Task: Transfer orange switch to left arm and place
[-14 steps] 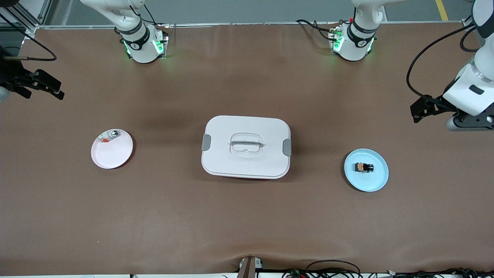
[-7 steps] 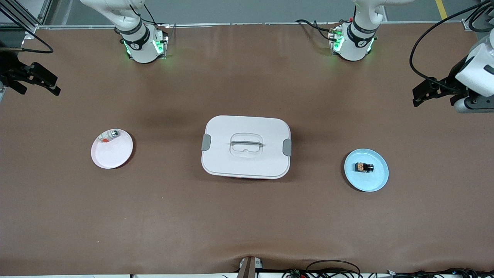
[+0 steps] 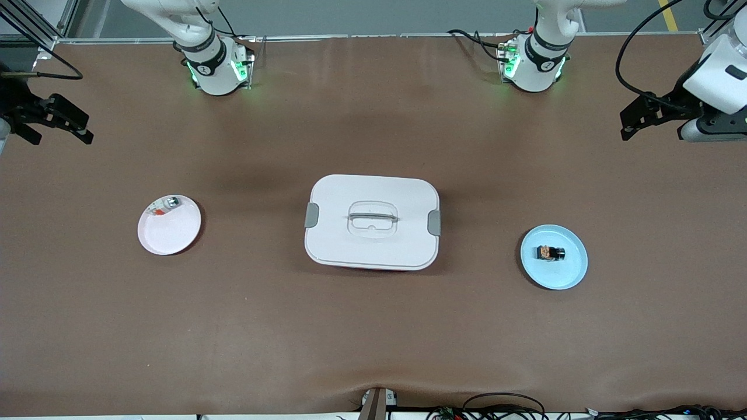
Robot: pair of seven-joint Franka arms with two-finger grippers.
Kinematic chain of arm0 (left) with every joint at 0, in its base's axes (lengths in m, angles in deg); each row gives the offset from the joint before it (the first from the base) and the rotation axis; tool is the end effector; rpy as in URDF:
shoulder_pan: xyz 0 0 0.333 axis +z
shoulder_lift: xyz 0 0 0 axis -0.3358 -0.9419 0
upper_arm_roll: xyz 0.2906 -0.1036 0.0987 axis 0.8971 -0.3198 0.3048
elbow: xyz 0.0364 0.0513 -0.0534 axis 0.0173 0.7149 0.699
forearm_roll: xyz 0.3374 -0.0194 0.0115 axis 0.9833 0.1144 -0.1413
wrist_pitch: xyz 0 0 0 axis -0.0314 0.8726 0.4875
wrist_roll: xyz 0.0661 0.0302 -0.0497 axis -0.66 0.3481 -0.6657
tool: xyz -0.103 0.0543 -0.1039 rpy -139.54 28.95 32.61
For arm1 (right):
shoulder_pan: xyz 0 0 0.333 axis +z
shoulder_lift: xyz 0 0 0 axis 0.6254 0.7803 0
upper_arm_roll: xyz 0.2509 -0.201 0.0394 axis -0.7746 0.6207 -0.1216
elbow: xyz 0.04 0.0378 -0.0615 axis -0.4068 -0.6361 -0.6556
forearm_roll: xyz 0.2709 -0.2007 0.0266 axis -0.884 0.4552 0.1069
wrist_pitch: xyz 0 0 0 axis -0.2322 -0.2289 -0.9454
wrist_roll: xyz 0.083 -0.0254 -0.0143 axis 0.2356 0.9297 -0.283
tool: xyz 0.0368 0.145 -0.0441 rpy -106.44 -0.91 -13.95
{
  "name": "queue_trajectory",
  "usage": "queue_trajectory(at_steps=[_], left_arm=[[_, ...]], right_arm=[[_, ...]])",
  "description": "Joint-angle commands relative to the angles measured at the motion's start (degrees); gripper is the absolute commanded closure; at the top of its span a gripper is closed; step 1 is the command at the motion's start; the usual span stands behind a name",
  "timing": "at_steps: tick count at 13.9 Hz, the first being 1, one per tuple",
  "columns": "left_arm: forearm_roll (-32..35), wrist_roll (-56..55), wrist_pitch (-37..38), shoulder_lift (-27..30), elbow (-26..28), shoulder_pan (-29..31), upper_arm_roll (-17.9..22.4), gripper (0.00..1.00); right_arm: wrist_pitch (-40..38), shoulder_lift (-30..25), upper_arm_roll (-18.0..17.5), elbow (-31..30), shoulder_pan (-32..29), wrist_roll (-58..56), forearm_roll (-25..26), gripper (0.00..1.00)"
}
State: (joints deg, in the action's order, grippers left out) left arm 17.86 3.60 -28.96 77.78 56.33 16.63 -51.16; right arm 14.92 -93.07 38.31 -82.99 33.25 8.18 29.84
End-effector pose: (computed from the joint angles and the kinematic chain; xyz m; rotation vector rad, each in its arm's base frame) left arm 0.4616 -0.0510 0.6053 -3.0933 0.0447 -0.0218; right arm 0.4515 -0.0149 0.5973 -3.1371 0.0002 -0.1077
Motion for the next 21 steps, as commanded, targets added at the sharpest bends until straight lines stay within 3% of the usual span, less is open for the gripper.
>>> queue_trajectory(at_steps=[1,21], left_arm=[[-1.03,1.73,-0.55,1.94,1.69,-0.08,0.68,0.0],[-2.08,1.21,2.44,0.37,-1.12,1.06,1.21,0.0]], right_arm=[[0.03,0.04,-0.57,0.64,-0.78,-0.59,0.15,0.0],[0.03,0.13,-0.57,0.64,-0.69,-0.59,0.15,0.0]])
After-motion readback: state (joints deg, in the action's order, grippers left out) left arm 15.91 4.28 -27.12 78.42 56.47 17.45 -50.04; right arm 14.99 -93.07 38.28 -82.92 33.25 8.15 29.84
